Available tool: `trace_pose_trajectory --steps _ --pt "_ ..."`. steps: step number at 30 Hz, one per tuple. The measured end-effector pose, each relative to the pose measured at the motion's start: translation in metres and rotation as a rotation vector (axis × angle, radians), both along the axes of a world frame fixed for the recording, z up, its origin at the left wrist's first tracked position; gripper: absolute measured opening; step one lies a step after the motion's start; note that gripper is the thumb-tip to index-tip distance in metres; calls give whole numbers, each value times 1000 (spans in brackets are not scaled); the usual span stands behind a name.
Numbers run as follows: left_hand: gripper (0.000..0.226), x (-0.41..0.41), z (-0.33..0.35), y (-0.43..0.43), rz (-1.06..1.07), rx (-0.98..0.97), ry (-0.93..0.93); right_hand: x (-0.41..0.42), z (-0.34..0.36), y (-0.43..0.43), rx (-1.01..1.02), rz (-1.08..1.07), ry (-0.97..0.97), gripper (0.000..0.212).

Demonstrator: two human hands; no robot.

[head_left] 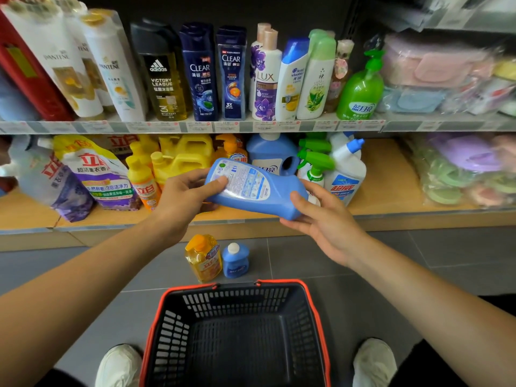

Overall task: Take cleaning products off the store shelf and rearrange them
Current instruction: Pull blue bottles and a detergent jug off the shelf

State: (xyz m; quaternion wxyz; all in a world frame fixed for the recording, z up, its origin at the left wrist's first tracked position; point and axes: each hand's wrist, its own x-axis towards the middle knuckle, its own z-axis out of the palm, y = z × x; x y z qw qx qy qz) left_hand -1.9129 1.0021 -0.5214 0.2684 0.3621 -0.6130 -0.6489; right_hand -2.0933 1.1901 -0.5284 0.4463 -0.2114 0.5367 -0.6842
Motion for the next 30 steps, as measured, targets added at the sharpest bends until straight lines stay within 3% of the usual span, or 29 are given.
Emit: trace_pose_trajectory --steps 4,7,12,15,19,24,30 --pt "17 2 -15 3 -135 -60 -116 -14 -3 -3 110 -119 113 49" --pt "18 5 -28 6 -175 -105 -245 -32 -4 -8 139 -161 307 35" --pt "15 16 -55 4 -236 -226 -319 -41 -19 -21 235 -22 842 46" --pt "14 19 -74 -14 -359 -445 -512 -44 -40 -30 304 108 1025 46" --pt "26 16 -103 -38 -441 -667 -736 -49 -75 -44 409 270 1149 47" --pt "37 12 -155 -45 -329 -645 -805 -57 -129 -60 492 395 1197 45" --pt "46 5 -196 -49 -231 -611 -803 -57 -191 -65 608 341 1180 49"
